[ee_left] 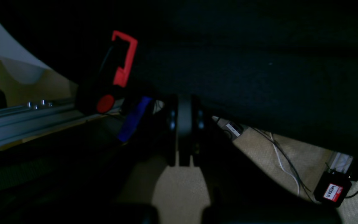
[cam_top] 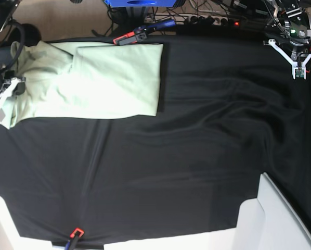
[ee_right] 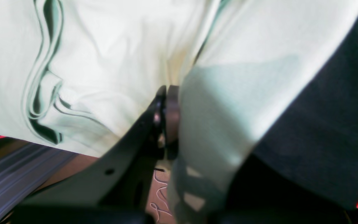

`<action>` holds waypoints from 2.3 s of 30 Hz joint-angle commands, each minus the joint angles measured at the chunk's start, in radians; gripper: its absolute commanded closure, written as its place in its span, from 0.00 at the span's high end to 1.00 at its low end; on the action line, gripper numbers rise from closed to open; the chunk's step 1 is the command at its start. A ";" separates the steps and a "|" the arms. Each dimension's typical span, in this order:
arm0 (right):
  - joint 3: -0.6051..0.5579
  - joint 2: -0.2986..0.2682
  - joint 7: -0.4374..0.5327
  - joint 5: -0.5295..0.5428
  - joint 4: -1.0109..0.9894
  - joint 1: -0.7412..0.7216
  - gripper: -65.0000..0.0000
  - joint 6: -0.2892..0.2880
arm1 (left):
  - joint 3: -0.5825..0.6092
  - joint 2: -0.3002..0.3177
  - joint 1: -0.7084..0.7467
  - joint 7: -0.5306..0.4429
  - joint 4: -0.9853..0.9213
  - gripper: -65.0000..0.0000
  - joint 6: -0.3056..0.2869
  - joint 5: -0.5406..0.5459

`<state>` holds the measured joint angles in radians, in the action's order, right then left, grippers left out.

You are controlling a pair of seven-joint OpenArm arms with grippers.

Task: Fold the T-shirt properly
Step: 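Lift the grasped shirt end with the right gripper and fold it over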

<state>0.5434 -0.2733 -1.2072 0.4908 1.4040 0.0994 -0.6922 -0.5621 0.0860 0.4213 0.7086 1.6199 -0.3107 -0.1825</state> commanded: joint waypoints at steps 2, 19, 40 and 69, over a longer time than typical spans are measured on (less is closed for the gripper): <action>0.004 -0.040 0.007 0.012 0.014 -0.034 0.00 -0.006 | -0.008 0.011 0.008 -0.013 0.015 0.00 0.011 -0.004; -0.177 0.012 0.013 0.012 0.320 0.084 0.00 0.507 | -0.009 0.011 0.009 -0.011 0.015 0.00 0.011 -0.004; -0.693 0.018 0.016 0.012 0.522 0.165 0.00 1.207 | -0.009 0.011 0.009 -0.013 0.015 0.00 0.011 -0.004; -1.054 0.105 0.051 0.010 0.505 0.072 0.00 1.390 | -0.005 0.011 0.009 -0.014 0.013 0.00 0.011 -0.004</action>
<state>-0.5129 -0.1677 -1.1671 0.4950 1.8984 0.1841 0.7006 -0.5621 0.0853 0.4244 0.7086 1.6199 -0.3111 -0.1806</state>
